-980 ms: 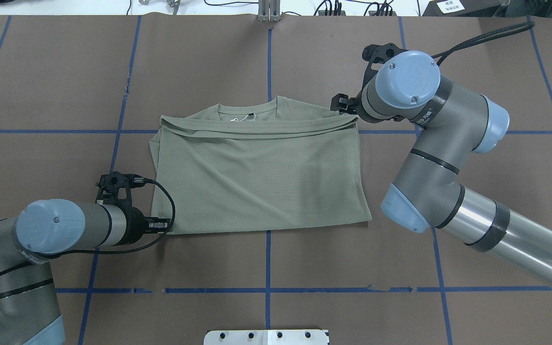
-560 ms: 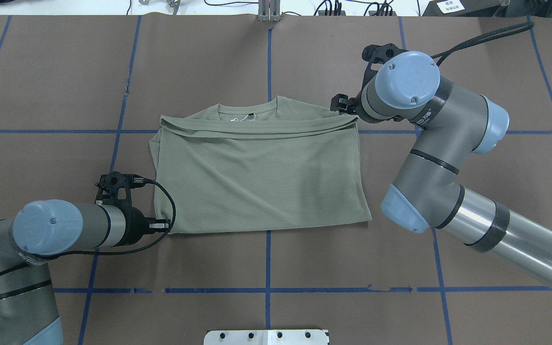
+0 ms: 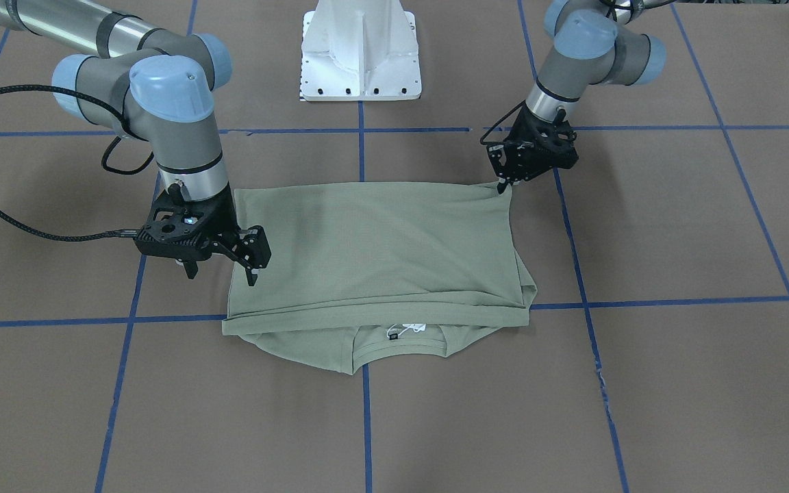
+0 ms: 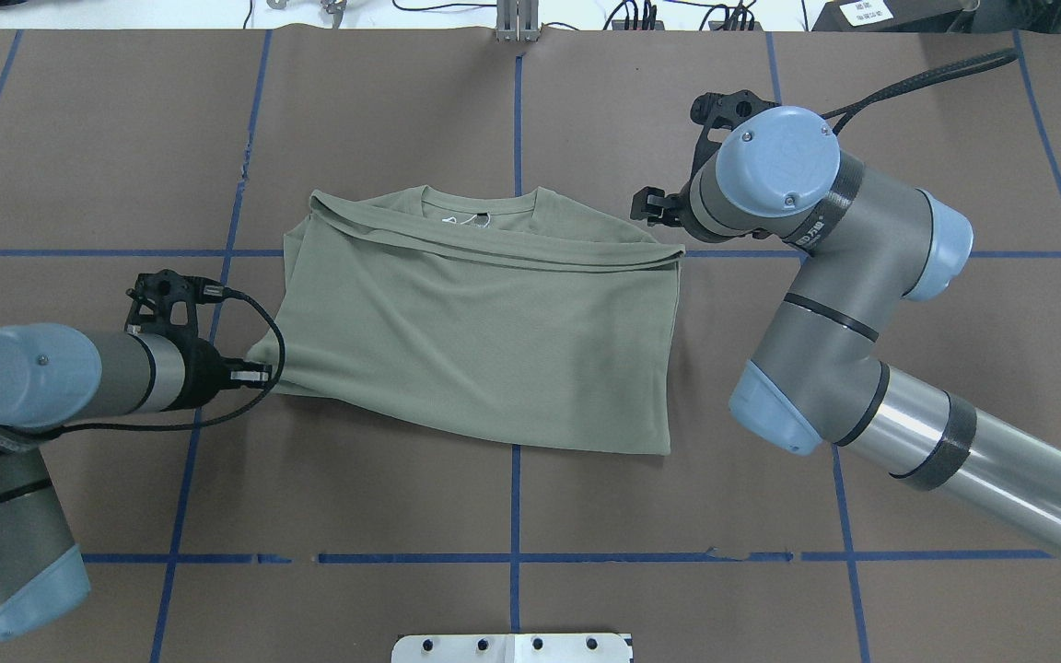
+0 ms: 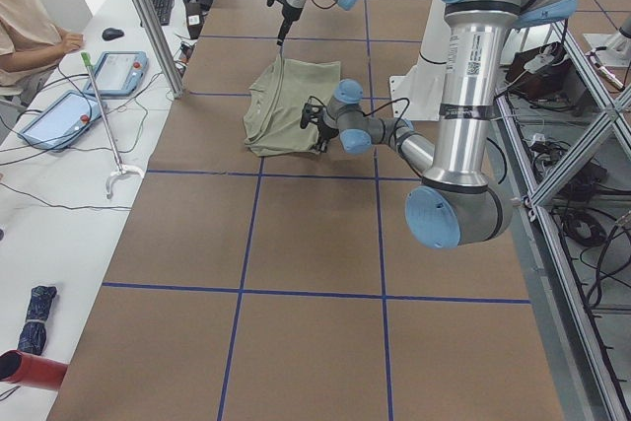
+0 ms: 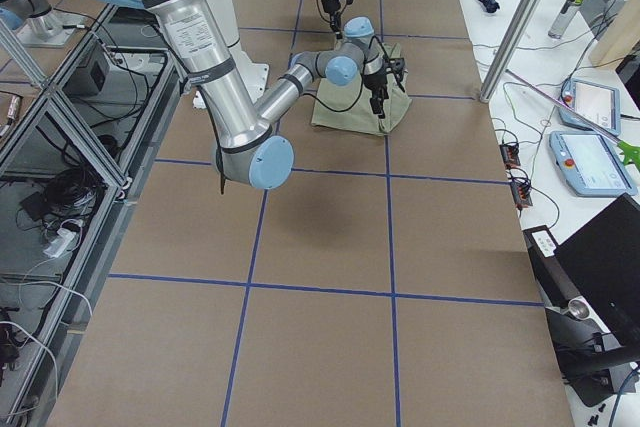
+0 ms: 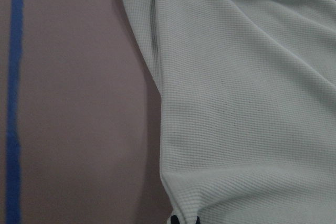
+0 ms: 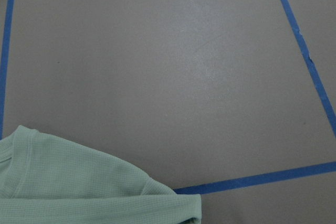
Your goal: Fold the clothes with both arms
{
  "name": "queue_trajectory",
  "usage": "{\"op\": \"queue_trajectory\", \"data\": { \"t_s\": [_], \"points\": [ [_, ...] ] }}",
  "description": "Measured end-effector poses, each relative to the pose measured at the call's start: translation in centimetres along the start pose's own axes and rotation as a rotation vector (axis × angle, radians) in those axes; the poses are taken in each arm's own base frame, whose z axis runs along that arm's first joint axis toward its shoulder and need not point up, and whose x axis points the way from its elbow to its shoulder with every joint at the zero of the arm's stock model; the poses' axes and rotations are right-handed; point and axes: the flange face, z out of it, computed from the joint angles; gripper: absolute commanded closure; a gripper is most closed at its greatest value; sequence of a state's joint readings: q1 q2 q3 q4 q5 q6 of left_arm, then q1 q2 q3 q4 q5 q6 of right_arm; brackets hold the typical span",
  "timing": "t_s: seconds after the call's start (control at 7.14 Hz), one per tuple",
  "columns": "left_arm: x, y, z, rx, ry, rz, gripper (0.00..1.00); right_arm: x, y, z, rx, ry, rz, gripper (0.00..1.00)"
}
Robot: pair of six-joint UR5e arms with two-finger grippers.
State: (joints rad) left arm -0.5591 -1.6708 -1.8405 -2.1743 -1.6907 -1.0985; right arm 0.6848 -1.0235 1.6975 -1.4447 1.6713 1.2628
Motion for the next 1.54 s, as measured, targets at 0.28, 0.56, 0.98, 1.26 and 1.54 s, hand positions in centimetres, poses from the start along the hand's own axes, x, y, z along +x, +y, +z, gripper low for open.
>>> {"op": "queue_trajectory", "data": {
  "t_s": [0.28,0.56,0.98,1.26,1.54],
  "points": [
    [-5.5,-6.8,1.9,0.069,-0.107,0.081,1.00,-0.2,0.4,0.0,-0.003,-0.004,-0.004,0.00],
    [-6.4,-16.1,6.6,0.125,-0.187,0.098,1.00,-0.6,0.7,-0.3,-0.007,-0.014,-0.007,0.00],
    [-10.3,-28.2,11.3,0.228,-0.279,0.162,0.84,-0.9,1.1,-1.3,-0.006,-0.032,-0.008,0.00],
    [-11.8,-30.2,10.7,0.244,-0.296,0.197,0.00,-1.7,1.8,-1.5,-0.010,-0.047,-0.011,0.00],
    [-10.4,-29.9,8.7,0.257,-0.232,0.233,0.00,-4.2,3.8,-1.8,-0.021,-0.075,-0.008,0.06]
  ]
}}
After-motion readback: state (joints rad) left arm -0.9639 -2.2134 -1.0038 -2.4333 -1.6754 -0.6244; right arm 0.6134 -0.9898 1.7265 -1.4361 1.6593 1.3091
